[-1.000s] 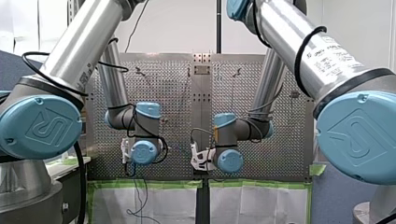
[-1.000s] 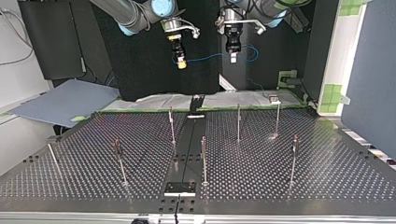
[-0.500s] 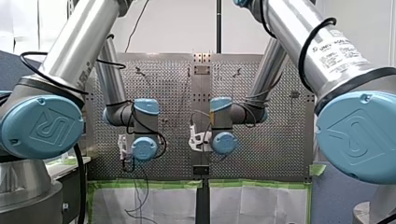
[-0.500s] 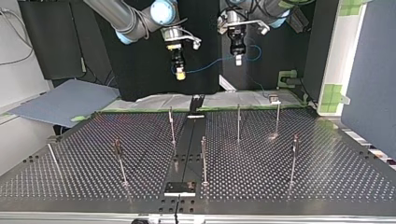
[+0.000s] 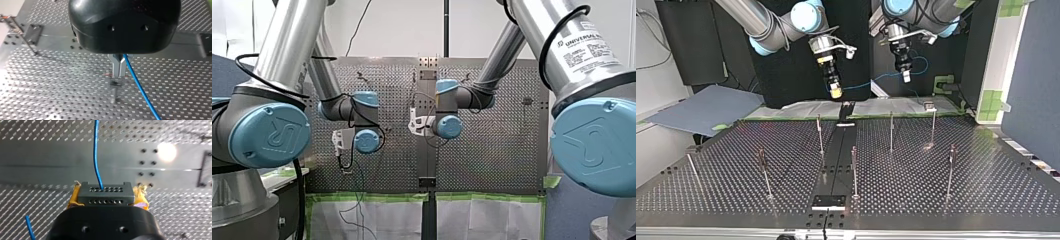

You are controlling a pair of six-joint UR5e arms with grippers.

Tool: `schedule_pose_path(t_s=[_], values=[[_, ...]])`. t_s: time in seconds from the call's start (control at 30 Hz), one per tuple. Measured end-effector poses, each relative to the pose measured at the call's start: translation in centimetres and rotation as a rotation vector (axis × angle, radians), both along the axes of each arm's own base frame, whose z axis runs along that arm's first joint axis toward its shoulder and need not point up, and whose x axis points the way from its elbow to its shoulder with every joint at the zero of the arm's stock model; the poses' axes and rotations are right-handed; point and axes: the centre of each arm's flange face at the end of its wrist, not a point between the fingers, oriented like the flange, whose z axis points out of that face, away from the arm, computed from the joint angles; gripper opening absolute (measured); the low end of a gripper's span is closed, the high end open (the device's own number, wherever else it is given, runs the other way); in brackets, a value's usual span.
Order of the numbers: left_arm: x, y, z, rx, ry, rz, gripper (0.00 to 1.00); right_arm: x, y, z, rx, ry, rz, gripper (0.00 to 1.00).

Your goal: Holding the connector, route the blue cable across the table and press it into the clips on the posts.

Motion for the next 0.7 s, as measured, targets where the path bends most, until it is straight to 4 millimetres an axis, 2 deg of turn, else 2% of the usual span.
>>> schedule_pose_path(t_s=[0.23, 0.47, 0.57, 0.7], values=[[1.8, -0.2, 3.6, -0.054, -0.058, 0.036, 0.00, 1.2, -0.1, 5.1, -0.030, -0.040, 0.063, 0.00], [2.2, 0.5, 6.2, -0.067, -0.077, 0.058, 0.00, 2.1, -0.2, 10.5, -0.059, -0.100, 0.099, 0.00], [2.5, 0.8, 7.4, -0.072, -0.086, 0.068, 0.00, 2.5, -0.4, 11.6, -0.063, -0.120, 0.110, 0.00], [3.0, 1.1, 9.2, -0.086, -0.107, 0.077, 0.00, 3.0, -0.8, 11.5, -0.056, -0.120, 0.117, 0.00]])
